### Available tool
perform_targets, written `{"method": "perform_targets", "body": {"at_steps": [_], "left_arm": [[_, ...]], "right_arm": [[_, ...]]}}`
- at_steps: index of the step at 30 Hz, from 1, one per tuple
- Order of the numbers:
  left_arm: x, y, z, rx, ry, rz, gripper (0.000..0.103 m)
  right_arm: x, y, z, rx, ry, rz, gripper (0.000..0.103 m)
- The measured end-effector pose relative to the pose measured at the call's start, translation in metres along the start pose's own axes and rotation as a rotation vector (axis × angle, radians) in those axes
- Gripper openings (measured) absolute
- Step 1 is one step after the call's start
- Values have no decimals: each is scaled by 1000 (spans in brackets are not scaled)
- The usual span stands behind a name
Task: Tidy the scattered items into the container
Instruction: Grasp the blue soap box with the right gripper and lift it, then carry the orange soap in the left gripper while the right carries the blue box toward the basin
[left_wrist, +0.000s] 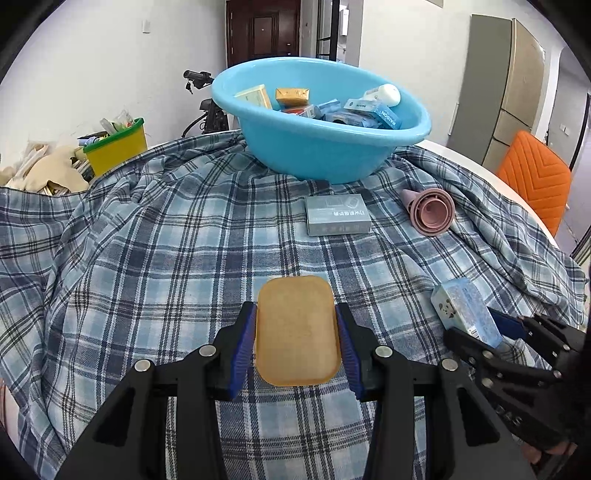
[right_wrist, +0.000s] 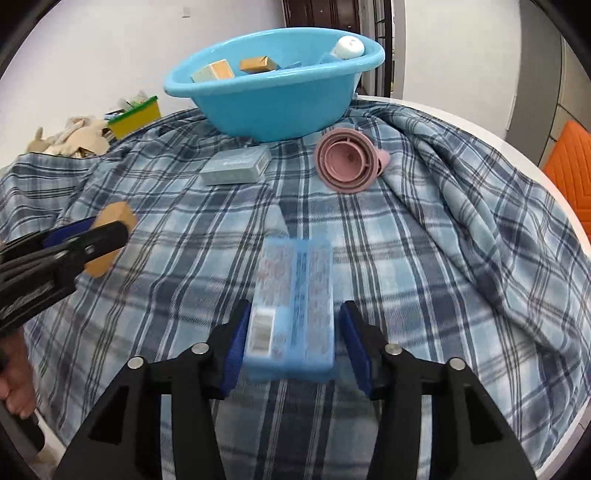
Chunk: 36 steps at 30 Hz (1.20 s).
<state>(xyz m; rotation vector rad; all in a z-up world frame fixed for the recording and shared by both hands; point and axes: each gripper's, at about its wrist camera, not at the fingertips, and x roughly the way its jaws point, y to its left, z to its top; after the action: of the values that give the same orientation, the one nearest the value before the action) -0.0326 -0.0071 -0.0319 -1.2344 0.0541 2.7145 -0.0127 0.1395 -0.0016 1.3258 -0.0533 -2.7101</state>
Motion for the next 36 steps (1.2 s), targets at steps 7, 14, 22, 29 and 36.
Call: {"method": "perform_targets", "body": {"at_steps": [7,14,22,29,36], "left_arm": [[1,3,0,-13,3,3,45],[2,-4,-3,1,8,-4,45],[-5,-5,0,-9,-16,0,45],[-33,-25,24,70,-143,31,45],[-85,-33,35,59,-425,-31,45]], "right_arm": [[-5,1,-5,-23,-4,-6,38],[-10,-2,-6,-10,-5,2,38],[-21,-5,3,-3,-52,-12,38],[-65,-3,32,-36,-249,-52,38],[-117,-1,43,-37,-485,-65,38]]}}
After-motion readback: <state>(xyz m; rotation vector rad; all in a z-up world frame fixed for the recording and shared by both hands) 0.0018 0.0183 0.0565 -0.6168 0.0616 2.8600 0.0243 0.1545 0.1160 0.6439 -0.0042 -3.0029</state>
